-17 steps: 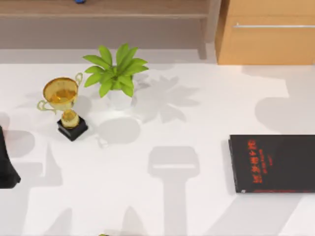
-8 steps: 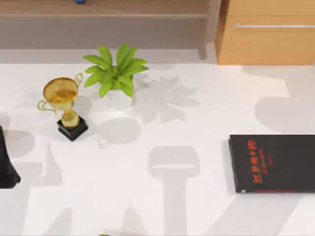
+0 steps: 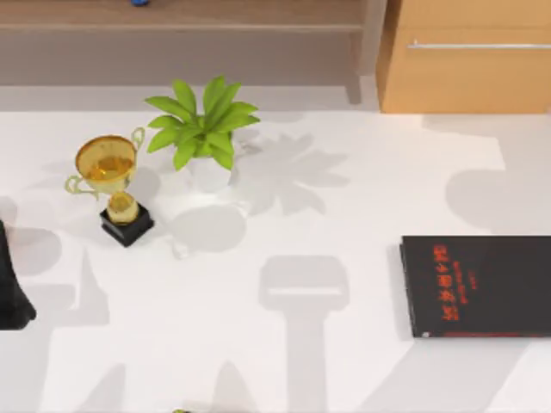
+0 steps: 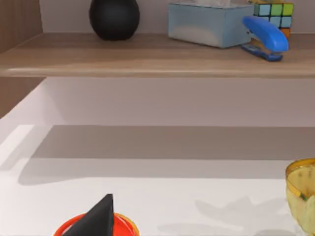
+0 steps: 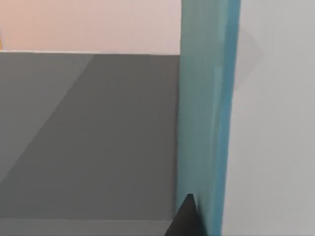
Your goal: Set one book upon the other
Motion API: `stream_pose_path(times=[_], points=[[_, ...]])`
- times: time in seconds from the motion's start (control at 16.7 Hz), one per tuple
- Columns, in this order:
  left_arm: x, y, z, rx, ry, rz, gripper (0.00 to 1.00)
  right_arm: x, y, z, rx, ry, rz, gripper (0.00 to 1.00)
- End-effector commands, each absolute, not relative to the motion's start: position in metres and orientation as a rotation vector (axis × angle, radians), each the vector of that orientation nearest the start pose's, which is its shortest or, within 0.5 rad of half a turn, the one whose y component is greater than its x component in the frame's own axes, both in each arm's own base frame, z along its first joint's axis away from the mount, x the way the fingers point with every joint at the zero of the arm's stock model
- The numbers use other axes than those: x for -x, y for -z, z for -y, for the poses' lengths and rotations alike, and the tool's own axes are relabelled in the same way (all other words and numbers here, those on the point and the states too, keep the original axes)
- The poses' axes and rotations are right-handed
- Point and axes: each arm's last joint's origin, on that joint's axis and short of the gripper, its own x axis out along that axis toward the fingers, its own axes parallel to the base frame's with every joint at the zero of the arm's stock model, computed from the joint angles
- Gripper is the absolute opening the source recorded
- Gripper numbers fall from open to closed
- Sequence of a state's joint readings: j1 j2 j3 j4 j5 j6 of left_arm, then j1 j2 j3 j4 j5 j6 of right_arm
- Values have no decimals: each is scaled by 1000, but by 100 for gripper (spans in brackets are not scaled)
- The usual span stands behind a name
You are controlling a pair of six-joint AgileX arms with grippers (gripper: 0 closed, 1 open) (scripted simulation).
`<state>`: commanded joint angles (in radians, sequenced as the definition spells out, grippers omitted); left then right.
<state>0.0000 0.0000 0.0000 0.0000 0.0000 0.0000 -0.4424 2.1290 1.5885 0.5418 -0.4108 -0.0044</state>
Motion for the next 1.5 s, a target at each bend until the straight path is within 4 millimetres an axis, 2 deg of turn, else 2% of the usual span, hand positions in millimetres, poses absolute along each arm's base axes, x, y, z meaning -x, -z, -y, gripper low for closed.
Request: stream_pose_path(times=[0.42, 0.72, 0.9, 1.08, 1.26, 1.38, 1.5], points=[[-106, -160, 1, 0, 0, 0, 100, -452, -259, 200, 16, 10, -3, 0], [-106, -160, 1, 0, 0, 0, 100, -453, -259, 198, 15, 5, -3, 0], [-106, -160, 1, 0, 0, 0, 100, -443, -271, 189, -41, 56, 10, 0], [-106, -160, 1, 0, 0, 0, 100, -419, -291, 166, -195, 165, 36, 0], [-106, -160, 1, 0, 0, 0, 100, -385, -303, 126, -432, 283, 73, 0], [-106, -160, 1, 0, 0, 0, 100, -358, -301, 94, -618, 349, 96, 0], [-106, -160, 1, 0, 0, 0, 100, -331, -289, 59, -814, 394, 101, 0]])
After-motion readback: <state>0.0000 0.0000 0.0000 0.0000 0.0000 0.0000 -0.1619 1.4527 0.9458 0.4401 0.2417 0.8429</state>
